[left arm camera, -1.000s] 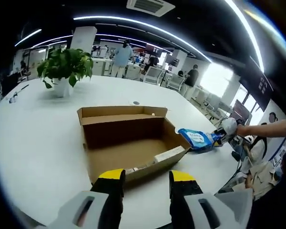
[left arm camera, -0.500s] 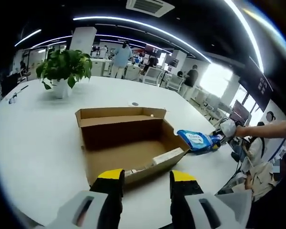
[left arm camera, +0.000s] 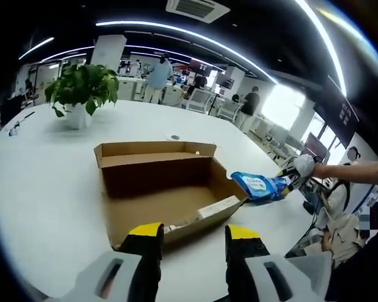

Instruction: Operate the shoe box by opening the lid, removing the specified soft item, and placing it in the target area until the item is outside and the box remains undamaged.

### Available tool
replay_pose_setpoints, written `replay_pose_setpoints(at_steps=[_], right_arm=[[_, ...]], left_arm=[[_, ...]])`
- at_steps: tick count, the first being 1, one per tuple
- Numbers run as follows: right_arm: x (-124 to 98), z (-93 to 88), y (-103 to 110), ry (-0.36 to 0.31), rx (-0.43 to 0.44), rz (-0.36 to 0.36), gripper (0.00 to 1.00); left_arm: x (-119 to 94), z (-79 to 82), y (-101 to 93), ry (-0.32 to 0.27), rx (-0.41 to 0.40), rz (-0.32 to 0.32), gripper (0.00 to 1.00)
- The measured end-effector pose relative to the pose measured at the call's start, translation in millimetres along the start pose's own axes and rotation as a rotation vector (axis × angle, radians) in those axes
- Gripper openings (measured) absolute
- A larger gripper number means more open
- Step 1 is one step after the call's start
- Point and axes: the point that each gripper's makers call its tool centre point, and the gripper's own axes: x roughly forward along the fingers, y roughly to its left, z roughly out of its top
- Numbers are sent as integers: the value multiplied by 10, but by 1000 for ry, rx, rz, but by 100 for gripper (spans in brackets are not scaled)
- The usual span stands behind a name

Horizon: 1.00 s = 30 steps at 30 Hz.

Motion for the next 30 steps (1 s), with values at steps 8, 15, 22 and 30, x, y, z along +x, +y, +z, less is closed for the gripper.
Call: replay_pose_setpoints(at_steps=[8, 15, 22, 30], right_arm=[[-143, -44, -74, -19, 69, -11, 43], [-210, 141, -90, -77, 139, -20, 43], [-136, 435, -108, -136, 159, -1, 43], [-123, 1006, 19, -227, 174, 53, 44]], left_arm=[[2, -65, -33, -5, -23, -7, 39], [2, -105, -45, -10, -41, -10, 39], [-29, -126, -29, -15, -52, -9, 39], [-92, -116, 47, -31, -70, -1, 39]])
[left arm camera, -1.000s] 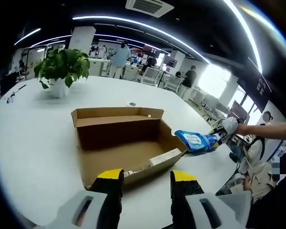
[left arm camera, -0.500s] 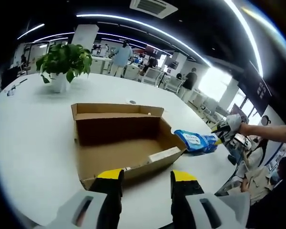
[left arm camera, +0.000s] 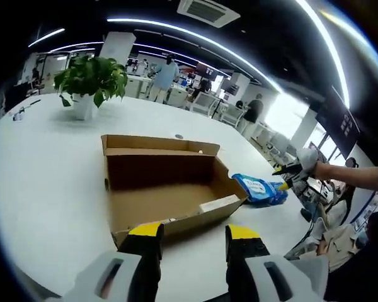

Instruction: Operate the shoe box by opening the lid, removing the specified soft item, and placing it in the target area until the item is outside and the box remains undamaged.

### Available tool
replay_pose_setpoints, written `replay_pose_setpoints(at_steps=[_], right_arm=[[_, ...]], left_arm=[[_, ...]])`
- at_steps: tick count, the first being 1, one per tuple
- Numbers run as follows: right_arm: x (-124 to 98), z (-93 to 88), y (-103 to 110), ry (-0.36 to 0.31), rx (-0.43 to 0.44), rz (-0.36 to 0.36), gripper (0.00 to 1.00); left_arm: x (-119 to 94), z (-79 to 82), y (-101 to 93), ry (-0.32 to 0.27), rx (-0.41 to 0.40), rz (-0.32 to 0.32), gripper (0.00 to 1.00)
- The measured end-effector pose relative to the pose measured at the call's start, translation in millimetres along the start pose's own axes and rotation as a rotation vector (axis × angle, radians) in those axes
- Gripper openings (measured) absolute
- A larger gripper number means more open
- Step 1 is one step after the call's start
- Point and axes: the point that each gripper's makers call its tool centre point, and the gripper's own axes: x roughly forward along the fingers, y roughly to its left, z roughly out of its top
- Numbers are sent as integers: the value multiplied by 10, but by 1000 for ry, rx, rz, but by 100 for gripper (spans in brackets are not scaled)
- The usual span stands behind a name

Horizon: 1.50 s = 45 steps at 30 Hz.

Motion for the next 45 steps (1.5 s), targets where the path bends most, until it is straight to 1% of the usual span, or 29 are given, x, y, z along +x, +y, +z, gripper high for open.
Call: replay_pose_setpoints(at_steps=[4, 5, 9, 11, 12, 14, 15, 16, 21, 24, 28, 29, 31, 34, 39, 44, 45], right_arm=[[57, 361, 119, -63, 9, 24, 44], [69, 425, 147, -70, 6, 29, 44], [211, 629, 239, -98, -14, 63, 44], [254, 762, 316, -113, -25, 88, 45], [262, 787, 334, -115, -29, 94, 46], [317, 898, 388, -125, -42, 111, 47], [336, 976, 435, -131, -57, 121, 46], [350, 1020, 460, -133, -62, 126, 46], [421, 1353, 633, -170, -81, 168, 46], [448, 1483, 710, -176, -106, 185, 46], [486, 1707, 828, -190, -135, 213, 46], [472, 1774, 896, -194, -142, 224, 46], [490, 1856, 953, -200, -149, 240, 46], [545, 1970, 1087, -196, -189, 276, 46], [612, 2045, 1280, -168, -248, 308, 47], [659, 2119, 1413, -155, -271, 337, 47], [689, 2128, 1411, -151, -278, 342, 47]], left_arm=[[-32, -14, 53, -5, -11, 4, 39], [-39, -14, 59, -7, -17, 5, 39], [-70, -21, 75, -14, -25, 8, 39], [-91, -23, 101, -17, -29, 9, 39], [-99, -23, 117, -18, -30, 11, 39], [-123, -28, 141, -24, -39, 12, 39], [-138, -35, 152, -26, -42, 15, 39], [-148, -41, 155, -27, -43, 16, 39], [-207, -57, 214, -36, -54, 25, 39], [-234, -60, 249, -40, -57, 29, 39], [-266, -76, 264, -46, -65, 33, 39], [-271, -79, 264, -47, -66, 33, 39], [-286, -92, 267, -49, -67, 33, 39], [-315, -108, 277, -54, -73, 34, 39], [-361, -122, 299, -61, -80, 40, 39], [-428, -119, 331, -71, -85, 52, 39], [-435, -121, 335, -71, -85, 53, 39]])
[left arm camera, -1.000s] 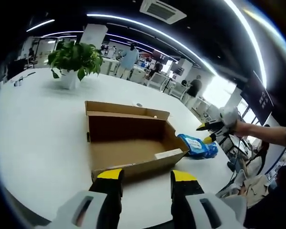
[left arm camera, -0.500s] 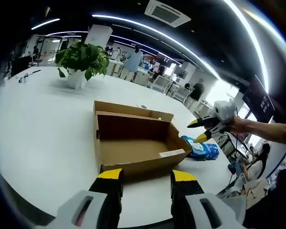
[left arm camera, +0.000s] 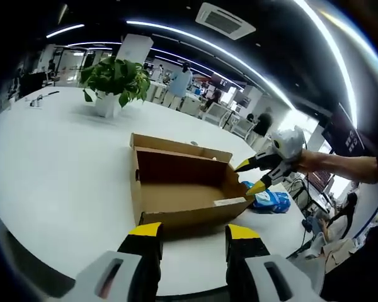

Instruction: Operate the shoe box by opening the lid, removing the specified soft item, and placing it in the target area until the item is outside and the box remains undamaged.

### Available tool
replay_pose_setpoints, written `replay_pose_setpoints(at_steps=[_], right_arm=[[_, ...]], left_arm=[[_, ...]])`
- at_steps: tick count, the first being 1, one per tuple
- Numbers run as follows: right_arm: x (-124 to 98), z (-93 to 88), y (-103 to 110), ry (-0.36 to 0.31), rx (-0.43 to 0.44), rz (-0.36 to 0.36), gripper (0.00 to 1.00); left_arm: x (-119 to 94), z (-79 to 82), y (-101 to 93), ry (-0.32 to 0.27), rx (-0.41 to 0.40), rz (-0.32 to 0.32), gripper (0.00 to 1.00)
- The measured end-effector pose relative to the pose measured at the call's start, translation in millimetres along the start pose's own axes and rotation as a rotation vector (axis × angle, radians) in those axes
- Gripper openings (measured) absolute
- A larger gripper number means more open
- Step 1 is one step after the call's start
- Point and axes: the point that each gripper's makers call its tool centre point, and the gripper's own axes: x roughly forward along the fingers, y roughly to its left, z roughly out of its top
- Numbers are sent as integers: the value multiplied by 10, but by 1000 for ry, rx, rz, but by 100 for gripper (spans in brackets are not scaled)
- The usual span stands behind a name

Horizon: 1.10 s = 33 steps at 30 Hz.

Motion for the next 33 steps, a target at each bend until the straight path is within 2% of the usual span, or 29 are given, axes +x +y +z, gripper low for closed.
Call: replay_pose_setpoints(at_steps=[13, 22, 25, 28, 33], right_arm=[[374, -45, -62, 68, -45, 91, 48], [499, -29, 72, 105, -45, 163, 43], [526, -29, 104, 120, -56, 171, 44], [497, -7, 56, 116, -61, 146, 47], [454, -13, 60, 114, -66, 138, 44]], left_arm=[[-13, 21, 17, -7, 2, 3, 40], [3, 46, 59, -10, 5, 9, 41], [14, 63, 65, -10, 6, 11, 44], [26, 93, 60, -13, 7, 7, 44], [49, 118, 70, -17, 5, 4, 44]])
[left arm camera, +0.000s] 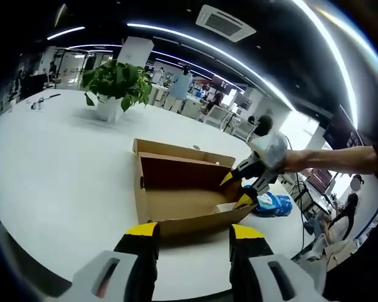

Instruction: Operate the shoe box by opening the lid, removing the specified soft item, and placing it in the target area until the item is outside and the box remains undamaged.

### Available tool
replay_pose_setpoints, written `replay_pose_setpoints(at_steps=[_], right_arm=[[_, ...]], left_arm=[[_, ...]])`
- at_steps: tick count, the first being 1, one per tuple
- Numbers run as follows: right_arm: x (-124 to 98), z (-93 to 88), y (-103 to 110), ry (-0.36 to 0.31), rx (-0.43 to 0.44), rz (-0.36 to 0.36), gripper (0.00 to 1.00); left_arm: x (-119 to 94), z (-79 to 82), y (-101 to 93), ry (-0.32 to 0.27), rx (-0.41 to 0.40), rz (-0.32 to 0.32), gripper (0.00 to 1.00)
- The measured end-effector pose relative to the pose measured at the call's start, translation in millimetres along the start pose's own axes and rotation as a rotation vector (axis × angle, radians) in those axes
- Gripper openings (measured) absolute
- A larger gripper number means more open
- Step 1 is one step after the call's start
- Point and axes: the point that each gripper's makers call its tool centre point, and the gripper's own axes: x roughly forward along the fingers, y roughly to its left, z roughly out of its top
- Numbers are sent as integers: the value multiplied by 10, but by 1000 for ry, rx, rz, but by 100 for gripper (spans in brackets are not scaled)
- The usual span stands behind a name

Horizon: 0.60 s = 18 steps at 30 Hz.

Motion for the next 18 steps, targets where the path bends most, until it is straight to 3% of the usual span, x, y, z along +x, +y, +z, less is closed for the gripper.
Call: replay_pose_setpoints(at_steps=[7, 13, 18], right_arm=[[23, 32, -38, 18, 24, -5, 45], [115, 235, 44, -24, 54, 57, 46], [270, 205, 67, 38, 18, 66, 41]], left_arm=[[48, -1, -17, 5, 1, -8, 44], [86, 2, -57, 9, 5, -18, 44], [108, -9, -95, 19, 10, -23, 44]])
